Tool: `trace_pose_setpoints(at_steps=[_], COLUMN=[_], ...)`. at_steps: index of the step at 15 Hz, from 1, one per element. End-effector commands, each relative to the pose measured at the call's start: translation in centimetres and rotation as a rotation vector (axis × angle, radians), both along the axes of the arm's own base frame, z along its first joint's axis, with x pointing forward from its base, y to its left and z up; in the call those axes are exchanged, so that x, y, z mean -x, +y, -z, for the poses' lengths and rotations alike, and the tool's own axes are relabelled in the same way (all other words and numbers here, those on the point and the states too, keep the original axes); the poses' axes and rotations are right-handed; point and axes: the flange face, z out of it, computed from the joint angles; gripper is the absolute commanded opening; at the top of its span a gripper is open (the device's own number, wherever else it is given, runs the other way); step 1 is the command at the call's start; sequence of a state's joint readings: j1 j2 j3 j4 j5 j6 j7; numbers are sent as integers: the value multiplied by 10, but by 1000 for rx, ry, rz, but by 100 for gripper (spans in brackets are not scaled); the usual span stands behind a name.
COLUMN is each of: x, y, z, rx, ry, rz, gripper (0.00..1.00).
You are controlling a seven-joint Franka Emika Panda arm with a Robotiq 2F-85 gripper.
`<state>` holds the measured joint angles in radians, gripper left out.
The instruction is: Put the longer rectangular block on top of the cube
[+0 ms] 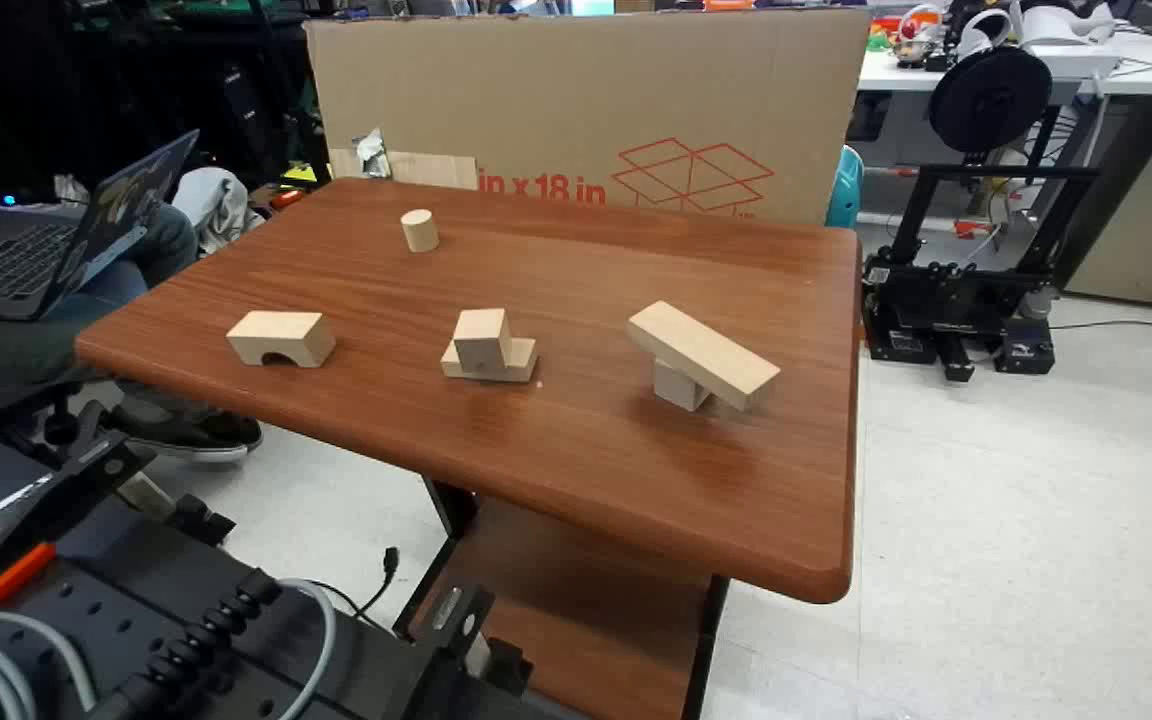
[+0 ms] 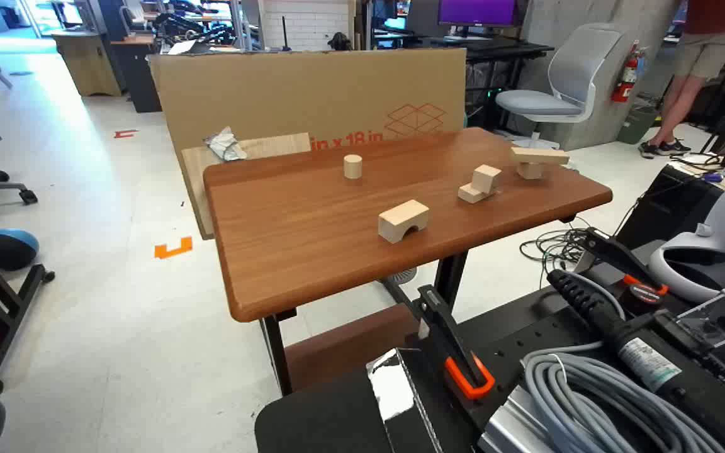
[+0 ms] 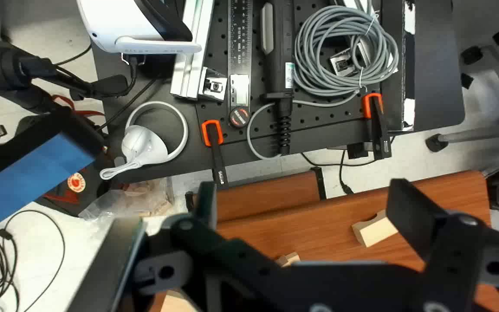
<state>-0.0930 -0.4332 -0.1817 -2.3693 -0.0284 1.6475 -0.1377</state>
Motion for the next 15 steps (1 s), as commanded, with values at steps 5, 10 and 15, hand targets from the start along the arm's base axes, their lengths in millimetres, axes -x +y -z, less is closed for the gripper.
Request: trace_pose_setpoints(at_steps=[5,10,15], x=[0,0,-13], y=[0,0,-11], z=[0,0,4], rx=[0,0,-13], ry=[0,0,-44], rz=[0,0,-22], gripper=[100,100,100])
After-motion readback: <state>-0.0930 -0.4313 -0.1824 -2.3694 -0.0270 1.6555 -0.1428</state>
